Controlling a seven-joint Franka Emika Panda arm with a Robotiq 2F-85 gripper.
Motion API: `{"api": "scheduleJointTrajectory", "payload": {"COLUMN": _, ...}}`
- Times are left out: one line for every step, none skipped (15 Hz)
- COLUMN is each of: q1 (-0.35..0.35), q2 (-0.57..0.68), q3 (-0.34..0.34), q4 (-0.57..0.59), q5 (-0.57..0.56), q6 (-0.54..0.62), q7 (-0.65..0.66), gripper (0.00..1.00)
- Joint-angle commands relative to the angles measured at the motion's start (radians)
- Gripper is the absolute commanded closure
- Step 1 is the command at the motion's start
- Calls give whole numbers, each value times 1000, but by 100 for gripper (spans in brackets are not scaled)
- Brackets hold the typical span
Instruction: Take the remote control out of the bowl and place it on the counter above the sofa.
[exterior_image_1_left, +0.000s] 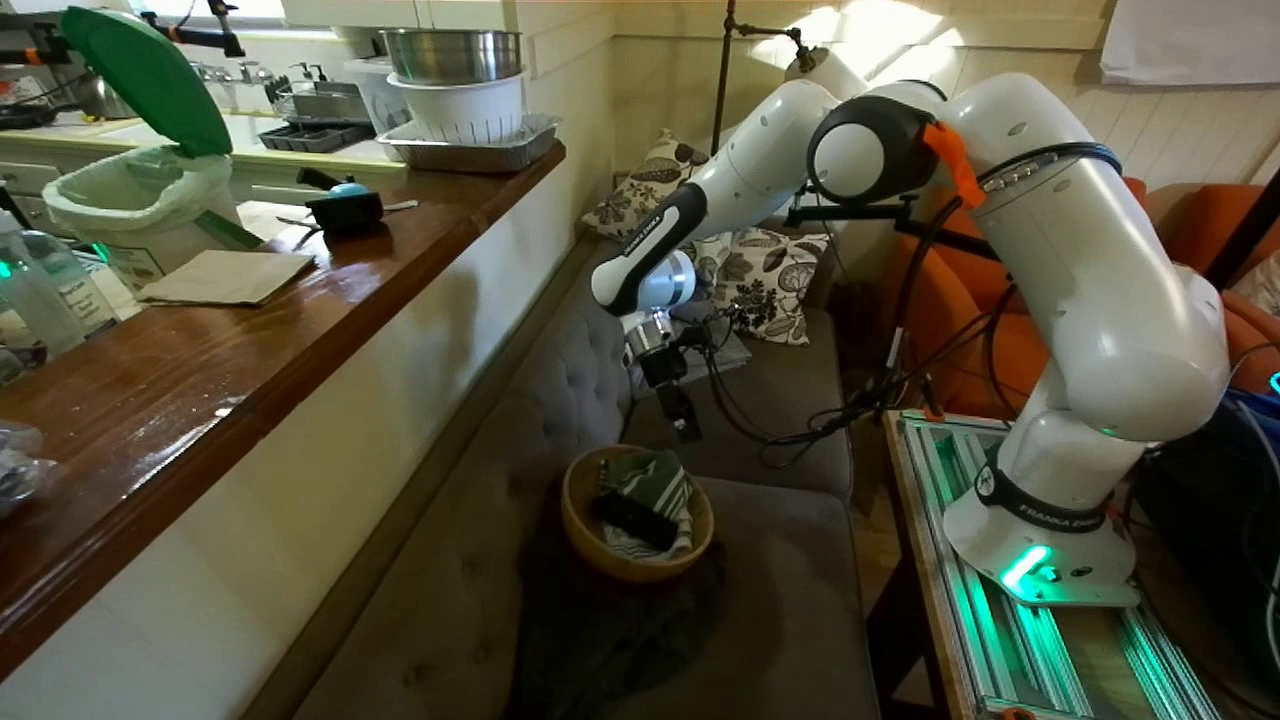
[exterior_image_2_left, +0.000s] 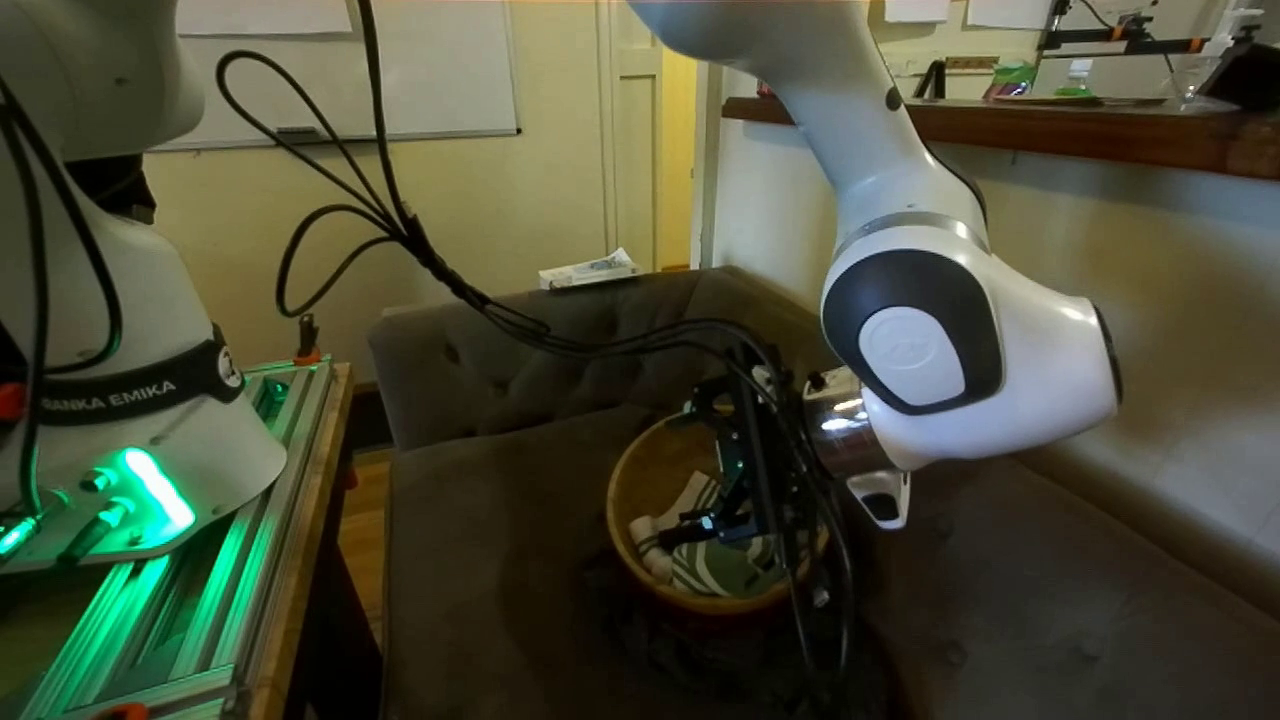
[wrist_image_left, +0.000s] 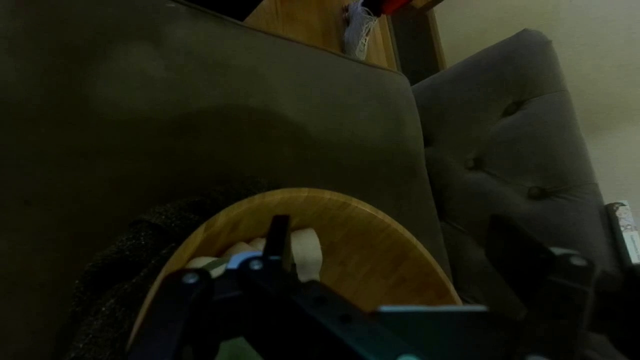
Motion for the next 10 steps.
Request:
{"api": "scheduleJointTrajectory", "payload": {"q1": 8, "q2": -72, "q3": -10, "q4": -118, "q5": 47, "q6": 135, "q7": -49, "gripper": 0}}
{"api": "scheduleJointTrajectory", "payload": {"q1": -1, "q2": -100, "q3": -5, "q4": -169, "q5": 65, "q6": 204, "q7": -78, "gripper": 0}}
{"api": "scheduleJointTrajectory", "payload": {"q1": -12, "q2": -127, "q3": -1, "q4": -224, "q5": 90, "q6": 274, "q7": -113, "gripper": 0}}
{"api": "scheduleJointTrajectory", "payload": {"q1": -26, "q2": -151, "q3": 4, "q4": -272, "q5": 125, "q6": 328, "q7": -144, "gripper": 0}}
{"api": "scheduleJointTrajectory", "payload": {"q1": -40, "q2": -178, "q3": 9, "q4": -324, "q5": 170, "q6": 381, "q7": -175, "gripper": 0}}
{"api": "scheduleJointTrajectory", "payload": {"q1": -58, "q2": -206, "q3": 14, "q4": -373, "q5": 221, "q6": 408, "q7": -205, "gripper": 0}}
{"api": "scheduleJointTrajectory", "payload": {"q1": -67, "q2": -236, "q3": 14, "q4": -424, "q5": 272, "q6": 445, "q7": -235, "gripper": 0}}
{"api": "scheduleJointTrajectory", "payload": {"q1": -77, "q2": -268, "q3": 16, "q4": -474, "q5": 328, "q6": 467, "q7": -263, "gripper": 0}}
{"api": "scheduleJointTrajectory", "payload": {"q1": -80, "q2": -298, "q3": 17, "q4": -521, "q5": 389, "q6": 498, "q7": -297, "gripper": 0}}
{"api": "scheduleJointTrajectory", "payload": {"q1": -74, "q2": -318, "q3": 13, "q4": -557, "q5": 450, "q6": 532, "q7": -336, "gripper": 0}}
